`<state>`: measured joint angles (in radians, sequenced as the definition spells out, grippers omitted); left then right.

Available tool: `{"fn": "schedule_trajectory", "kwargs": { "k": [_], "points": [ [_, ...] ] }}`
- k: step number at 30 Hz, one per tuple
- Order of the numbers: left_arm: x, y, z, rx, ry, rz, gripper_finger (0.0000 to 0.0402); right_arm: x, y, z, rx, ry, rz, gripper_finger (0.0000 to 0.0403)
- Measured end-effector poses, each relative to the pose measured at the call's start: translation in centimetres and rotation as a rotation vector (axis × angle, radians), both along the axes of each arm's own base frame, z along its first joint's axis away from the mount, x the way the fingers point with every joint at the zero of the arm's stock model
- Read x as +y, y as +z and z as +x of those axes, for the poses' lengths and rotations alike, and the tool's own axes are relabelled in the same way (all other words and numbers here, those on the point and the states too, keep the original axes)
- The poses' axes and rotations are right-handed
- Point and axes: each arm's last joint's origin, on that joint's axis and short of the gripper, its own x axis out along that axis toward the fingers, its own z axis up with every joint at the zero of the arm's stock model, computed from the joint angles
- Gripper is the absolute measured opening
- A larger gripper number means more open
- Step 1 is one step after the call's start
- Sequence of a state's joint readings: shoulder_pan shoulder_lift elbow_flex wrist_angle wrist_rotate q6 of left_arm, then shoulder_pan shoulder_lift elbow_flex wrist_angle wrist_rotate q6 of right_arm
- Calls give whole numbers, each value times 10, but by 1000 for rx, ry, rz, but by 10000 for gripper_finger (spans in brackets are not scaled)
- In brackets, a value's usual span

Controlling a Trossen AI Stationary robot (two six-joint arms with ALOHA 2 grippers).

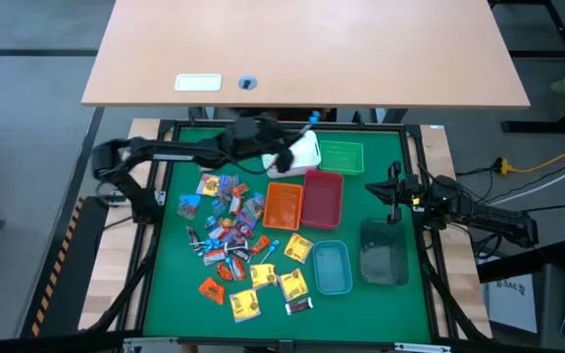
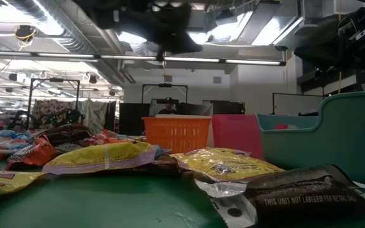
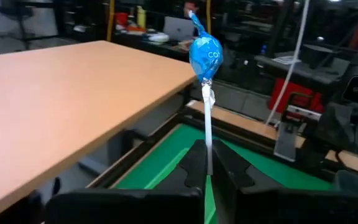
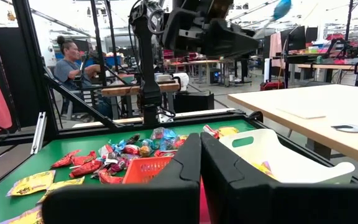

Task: Sort candy
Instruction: Put the blue lollipop into the green basket

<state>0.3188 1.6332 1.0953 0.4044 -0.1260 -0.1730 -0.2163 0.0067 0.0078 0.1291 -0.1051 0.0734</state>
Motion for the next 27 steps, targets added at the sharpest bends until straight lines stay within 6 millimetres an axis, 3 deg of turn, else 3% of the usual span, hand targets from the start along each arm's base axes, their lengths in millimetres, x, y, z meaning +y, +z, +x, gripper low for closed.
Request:
{"fn": "schedule_trajectory", "kwargs": {
  "k": [8, 14, 21, 27],
  "points": [
    [9, -32, 74, 43, -48, -16, 0, 0, 0, 0, 0, 0, 0, 3],
    [13, -69, 111, 91, -62, -31, 0, 0, 0, 0, 0, 0, 0, 3],
    [18, -103, 125, 147, -52, -47, 0, 0, 0, 0, 0, 0, 0, 3],
    [24, -112, 125, 172, 30, -37, 0, 0, 0, 0, 0, 0, 0, 3]
  ]
}}
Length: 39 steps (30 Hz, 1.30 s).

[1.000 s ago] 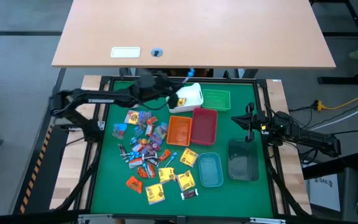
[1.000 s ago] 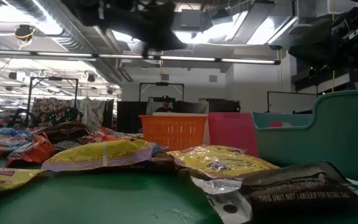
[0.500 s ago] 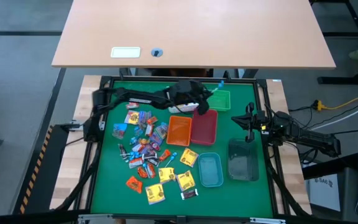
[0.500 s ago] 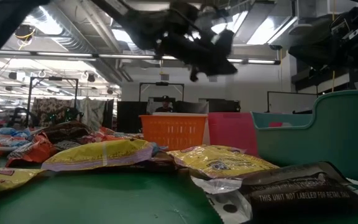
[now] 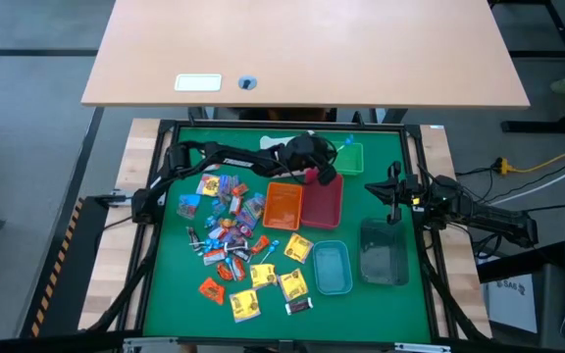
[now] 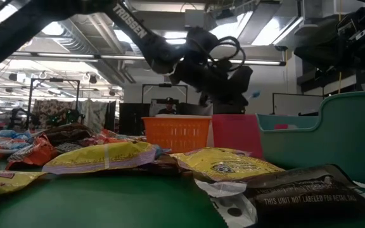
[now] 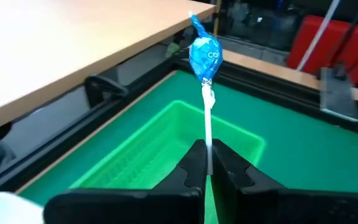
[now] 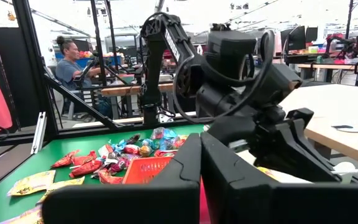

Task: Sort candy
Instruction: Put the blue lollipop into the green basket, then put the orange chocolate into the orange basket

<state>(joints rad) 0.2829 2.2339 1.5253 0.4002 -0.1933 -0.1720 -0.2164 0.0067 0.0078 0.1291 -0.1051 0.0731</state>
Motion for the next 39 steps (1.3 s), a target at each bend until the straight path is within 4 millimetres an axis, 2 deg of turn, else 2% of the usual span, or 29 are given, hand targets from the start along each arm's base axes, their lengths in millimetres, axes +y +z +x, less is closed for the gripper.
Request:
{"fn": "schedule_trajectory", "kwargs": {
  "k": [4, 10, 14, 17, 20, 24, 28, 32, 35, 39],
  "points": [
    [3, 0, -1, 13, 1, 25, 17, 0, 0, 0, 0, 0, 0, 3],
    [4, 0, -1, 14, 2, 25, 76, 0, 0, 0, 0, 0, 0, 3],
    [3, 2, -2, 20, -1, 33, 101, 0, 0, 0, 0, 0, 0, 3],
    [5, 16, -6, 38, -9, 74, 108, 0, 0, 0, 0, 0, 0, 3],
    [7, 39, -16, 70, -4, 77, 109, 0, 0, 0, 0, 0, 0, 3],
    [4, 71, -40, 191, 0, 35, 109, 0, 0, 0, 1, 0, 0, 3],
    [-8, 106, -75, 353, -13, -21, 109, 0, -1, 0, 6, 0, 2, 3],
    [-27, 130, -112, 529, -40, -76, 109, 0, -1, 0, 6, 0, 1, 3],
    [-43, 140, -137, 662, -64, -111, 109, 0, -1, 0, 6, 0, 1, 3],
    [-61, 136, -158, 851, -65, -203, 109, 0, -1, 0, 6, 1, 1, 3]
  ]
}}
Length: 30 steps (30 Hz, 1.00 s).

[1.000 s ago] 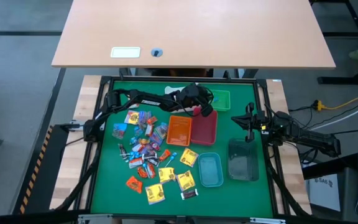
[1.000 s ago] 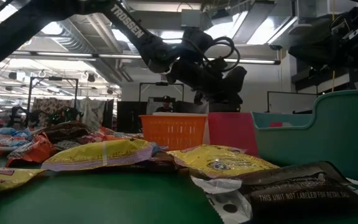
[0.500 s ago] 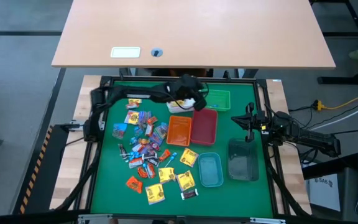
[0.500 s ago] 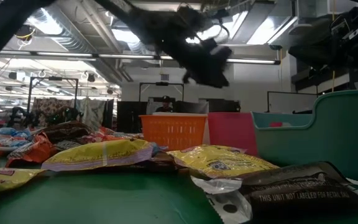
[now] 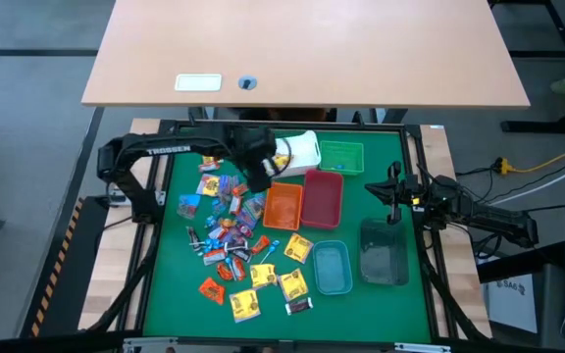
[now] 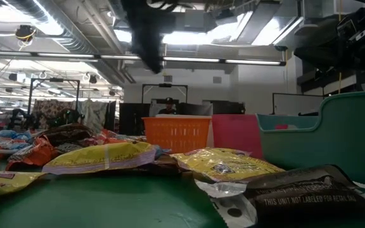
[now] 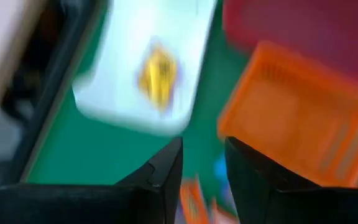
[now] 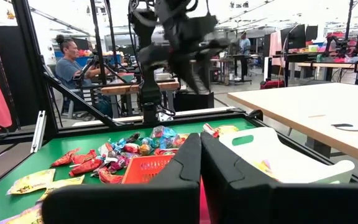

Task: Sort candy
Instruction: Put the orange chocolate into the orange basket

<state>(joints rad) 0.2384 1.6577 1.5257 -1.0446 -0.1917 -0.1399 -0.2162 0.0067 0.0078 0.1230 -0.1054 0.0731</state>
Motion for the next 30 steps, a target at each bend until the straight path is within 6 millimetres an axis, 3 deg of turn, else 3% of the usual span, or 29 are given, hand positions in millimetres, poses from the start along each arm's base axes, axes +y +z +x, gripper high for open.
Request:
{"fn": "schedule_trajectory", "kwargs": {
  "k": [8, 17, 22, 30],
  "points": [
    [-28, -49, -17, 198, 151, -103, 109, 0, 0, 0, 0, 0, 0, 3],
    [-34, -99, -36, 318, 171, -112, 109, 0, 0, 0, -1, 0, 0, 3],
    [-34, -113, -40, 346, 74, -66, 109, 0, 0, 0, -1, 0, 0, 3],
    [-33, -113, -39, 373, -29, 2, 109, 0, 0, 0, -2, 0, 0, 3]
  ]
}}
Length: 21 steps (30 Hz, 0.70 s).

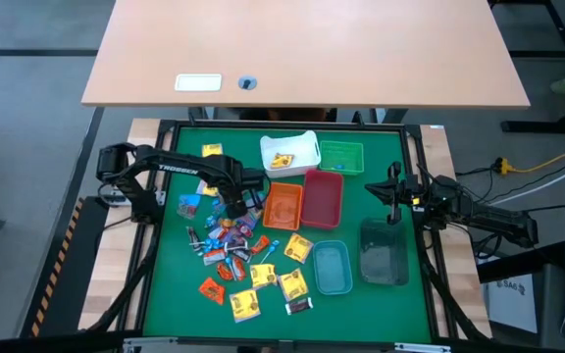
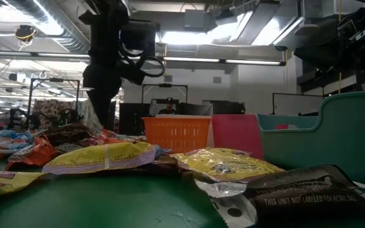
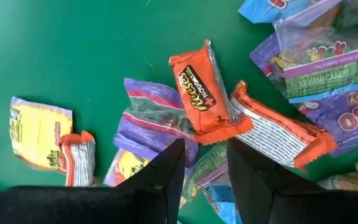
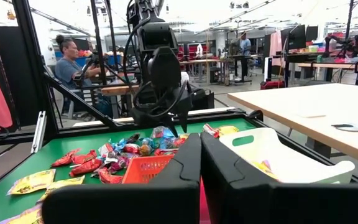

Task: Sort candy
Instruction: Put the orange chocolate into the orange basket

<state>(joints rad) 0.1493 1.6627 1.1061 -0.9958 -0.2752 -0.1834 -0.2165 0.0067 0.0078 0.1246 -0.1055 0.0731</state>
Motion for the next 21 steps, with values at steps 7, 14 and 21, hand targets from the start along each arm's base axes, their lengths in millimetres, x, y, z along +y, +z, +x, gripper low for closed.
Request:
{"fn": "schedule_trajectory", "kwargs": {
  "k": [7, 14, 21],
  "points": [
    [0, 0, 2, -4, -69, 0, 109, 0, 0, 0, 0, 0, 0, 3],
    [0, -5, 3, -6, -112, -4, 109, 0, 0, 0, 0, 0, 0, 3],
    [0, -18, 5, -90, -87, -10, 109, 0, 0, 0, 0, 0, 0, 3]
  ]
}}
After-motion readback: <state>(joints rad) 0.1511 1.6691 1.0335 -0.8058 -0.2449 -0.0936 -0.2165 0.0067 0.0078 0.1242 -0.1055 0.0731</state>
